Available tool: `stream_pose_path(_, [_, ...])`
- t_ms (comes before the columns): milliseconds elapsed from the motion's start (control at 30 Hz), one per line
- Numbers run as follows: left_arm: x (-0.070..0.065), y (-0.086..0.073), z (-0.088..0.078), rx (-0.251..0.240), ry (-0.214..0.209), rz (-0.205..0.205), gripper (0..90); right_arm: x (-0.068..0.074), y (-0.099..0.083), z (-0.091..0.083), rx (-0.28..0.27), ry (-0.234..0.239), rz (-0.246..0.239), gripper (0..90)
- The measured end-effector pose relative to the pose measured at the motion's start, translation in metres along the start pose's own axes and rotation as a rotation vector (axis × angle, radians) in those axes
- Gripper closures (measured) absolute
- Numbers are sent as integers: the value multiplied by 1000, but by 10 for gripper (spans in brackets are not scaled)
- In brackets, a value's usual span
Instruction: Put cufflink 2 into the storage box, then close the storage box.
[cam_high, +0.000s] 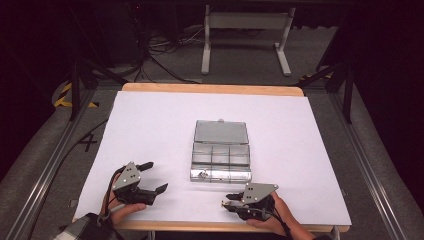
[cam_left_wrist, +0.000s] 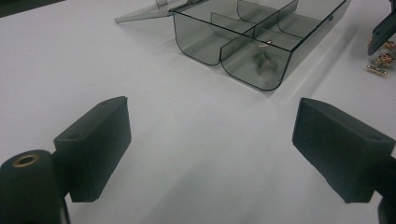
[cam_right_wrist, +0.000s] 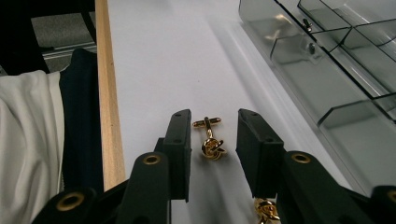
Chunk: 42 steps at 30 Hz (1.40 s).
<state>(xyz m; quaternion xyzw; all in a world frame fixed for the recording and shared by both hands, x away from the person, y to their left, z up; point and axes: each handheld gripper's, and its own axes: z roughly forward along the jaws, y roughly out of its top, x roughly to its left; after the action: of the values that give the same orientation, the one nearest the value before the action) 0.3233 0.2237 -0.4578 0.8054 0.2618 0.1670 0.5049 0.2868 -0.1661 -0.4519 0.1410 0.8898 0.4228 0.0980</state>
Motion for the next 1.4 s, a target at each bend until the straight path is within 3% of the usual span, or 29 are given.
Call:
stream_pose_path(300, [0,0,1,6,-3,-2,124,3,2,5,32,-14,-13,789])
stream_pose_path(700, [2,-1,-1,-11,-25,-24,124,2,2,3,20,-20,0,799])
stream_pose_path(833, [3,-1,-1,-13,-25,-5,124,2,2,3,11,-23,1,800])
stream_pose_path(1400, [2,-1,-2,-22,-18,-8,121,1,5,-4,-15,-40,-13,800])
